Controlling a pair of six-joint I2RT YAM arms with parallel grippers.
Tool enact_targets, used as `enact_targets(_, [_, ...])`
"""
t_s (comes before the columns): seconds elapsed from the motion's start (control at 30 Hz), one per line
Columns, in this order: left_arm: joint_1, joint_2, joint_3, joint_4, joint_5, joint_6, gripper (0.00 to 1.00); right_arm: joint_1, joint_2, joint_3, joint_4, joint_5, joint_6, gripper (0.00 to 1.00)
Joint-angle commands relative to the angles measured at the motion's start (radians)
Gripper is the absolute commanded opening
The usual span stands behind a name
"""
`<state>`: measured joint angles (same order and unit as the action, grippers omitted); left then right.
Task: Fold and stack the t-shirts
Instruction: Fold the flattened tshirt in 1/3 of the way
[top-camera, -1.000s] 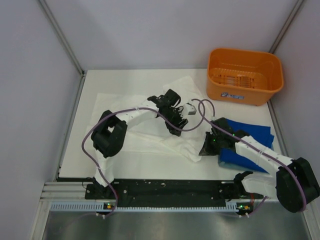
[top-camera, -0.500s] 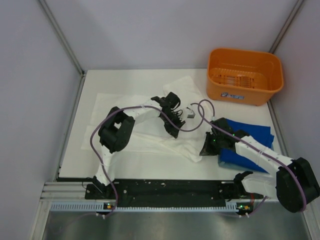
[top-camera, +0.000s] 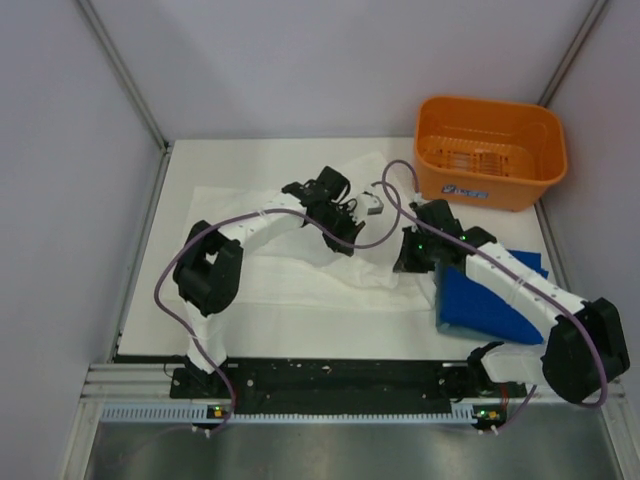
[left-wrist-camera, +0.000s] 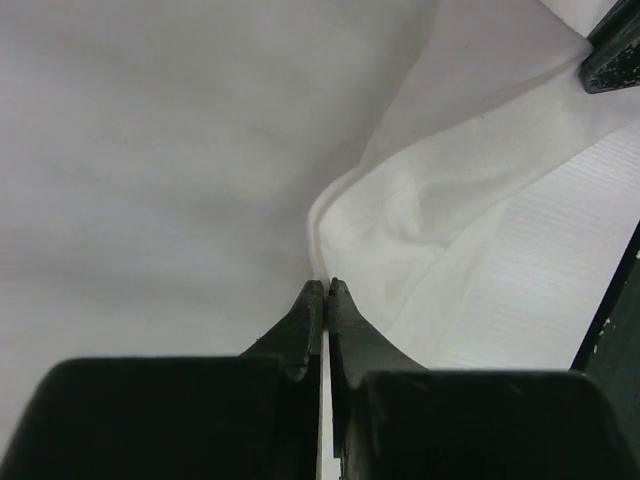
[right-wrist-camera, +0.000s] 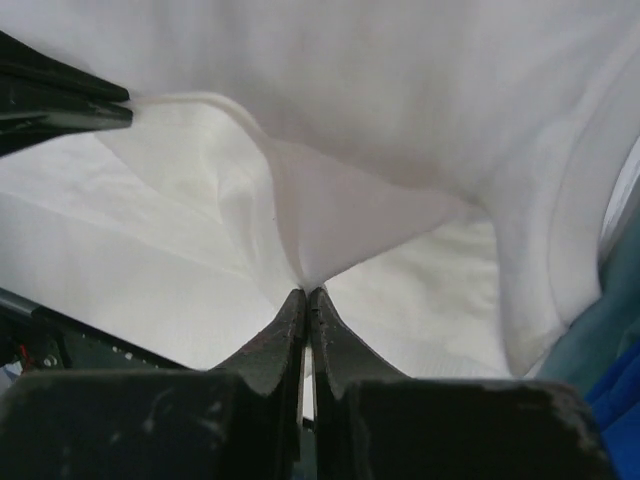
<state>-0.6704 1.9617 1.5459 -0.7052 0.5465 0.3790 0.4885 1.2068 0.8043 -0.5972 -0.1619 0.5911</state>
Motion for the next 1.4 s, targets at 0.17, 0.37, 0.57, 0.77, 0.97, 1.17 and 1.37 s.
enact_targets(0.17, [0.126,-0.075,-0.095,0.289,-0.146,-0.262,0.00,-0.024,0.289,0.302,0.137,0.189,-0.396,0.00])
enact_targets(0.37, [0.127,-0.035,-0.135,0.377,-0.192,-0.290,0.00,-0.027,0.422,0.352,0.235,0.262,-0.548,0.00])
enact_targets(0.57, [0.127,-0.058,-0.208,0.507,-0.293,-0.310,0.00,-0.047,0.470,0.352,0.307,0.230,-0.554,0.00])
enact_targets(0.77, [0.126,-0.020,-0.204,0.483,-0.327,-0.339,0.00,-0.068,0.551,0.417,0.310,0.226,-0.511,0.19])
enact_targets(0.97, [0.135,0.009,-0.187,0.458,-0.421,-0.411,0.00,-0.111,0.533,0.492,0.173,0.261,-0.380,0.39])
enact_targets(1.17, [0.144,-0.027,-0.205,0.463,-0.504,-0.495,0.00,-0.084,0.335,0.302,0.065,0.191,-0.277,0.45])
enact_targets(1.37, [0.146,-0.066,-0.233,0.506,-0.505,-0.477,0.00,-0.045,0.316,0.112,0.054,0.101,-0.100,0.17])
